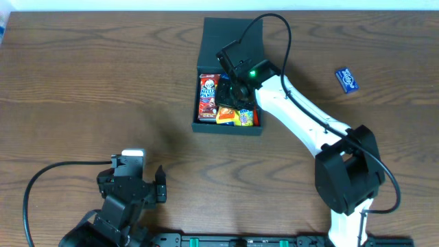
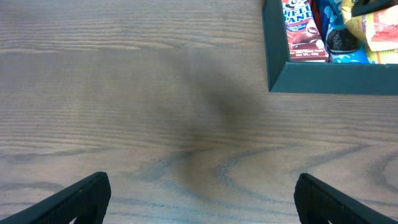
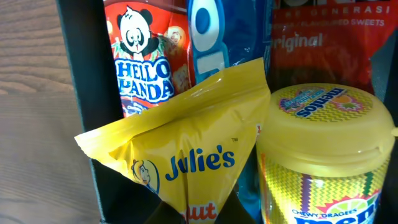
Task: Pack container
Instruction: 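Lower the Julie's pack into the box beside the Hello Panda pack, then open the right gripper and withdraw it toward the Eclipse tin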
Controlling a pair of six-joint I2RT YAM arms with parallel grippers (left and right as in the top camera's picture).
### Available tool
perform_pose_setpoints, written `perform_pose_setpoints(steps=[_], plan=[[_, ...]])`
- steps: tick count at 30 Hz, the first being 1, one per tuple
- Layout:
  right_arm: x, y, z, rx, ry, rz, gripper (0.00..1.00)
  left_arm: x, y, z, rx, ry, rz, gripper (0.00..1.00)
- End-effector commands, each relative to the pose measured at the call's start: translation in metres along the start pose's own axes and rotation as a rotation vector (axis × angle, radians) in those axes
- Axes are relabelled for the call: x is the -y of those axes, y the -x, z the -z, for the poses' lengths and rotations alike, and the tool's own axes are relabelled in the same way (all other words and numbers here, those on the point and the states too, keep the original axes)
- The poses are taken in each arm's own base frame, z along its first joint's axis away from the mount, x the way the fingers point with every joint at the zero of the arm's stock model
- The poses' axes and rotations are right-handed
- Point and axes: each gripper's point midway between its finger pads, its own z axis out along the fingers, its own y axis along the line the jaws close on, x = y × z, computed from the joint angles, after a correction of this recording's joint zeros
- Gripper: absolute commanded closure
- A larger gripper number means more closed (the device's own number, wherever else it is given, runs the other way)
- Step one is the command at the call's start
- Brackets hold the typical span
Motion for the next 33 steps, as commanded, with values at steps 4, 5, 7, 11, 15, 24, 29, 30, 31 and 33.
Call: perform_pose_setpoints(steps=[4, 5, 7, 11, 15, 24, 29, 30, 31, 33], plan=[[0.0, 0.006, 0.01, 0.038, -0.011, 0.019, 0.98, -0.004, -0.001, -0.001, 0.002, 0.022, -0.012, 0.05], [0.002, 0.005, 0.009, 0.037, -0.016, 0.018, 0.98, -0.004, -0.001, -0.001, 0.002, 0.022, -0.012, 0.05], [0.003, 0.005, 0.006, 0.037, -0.017, 0.019, 0.98, -0.004, -0.001, -0.001, 0.002, 0.022, -0.012, 0.05], [0.005, 0.004, 0.001, 0.041, -0.011, 0.019, 0.98, -0.004, -0.001, -0.001, 0.002, 0.022, -0.013, 0.05], [0.005, 0.005, -0.004, 0.047, -0.006, 0.02, 0.98, -0.004, -0.001, -0.001, 0.002, 0.022, -0.012, 0.05], [0.001, 0.009, -0.004, 0.063, 0.01, 0.023, 0.72, -0.004, -0.001, -0.001, 0.002, 0.022, -0.012, 0.05], [0.001, 0.01, -0.004, 0.072, 0.008, 0.024, 0.44, -0.004, -0.001, -0.001, 0.002, 0.022, -0.012, 0.05], [0.002, 0.011, -0.004, 0.075, 0.005, 0.024, 0.38, -0.004, -0.001, -0.001, 0.002, 0.022, -0.012, 0.05], [0.002, 0.011, -0.004, 0.075, 0.006, 0.024, 0.34, -0.004, -0.001, -0.001, 0.002, 0.022, -0.012, 0.05], [0.001, 0.011, -0.003, 0.077, 0.007, 0.024, 0.28, -0.004, -0.001, -0.001, 0.002, 0.022, -0.012, 0.05]])
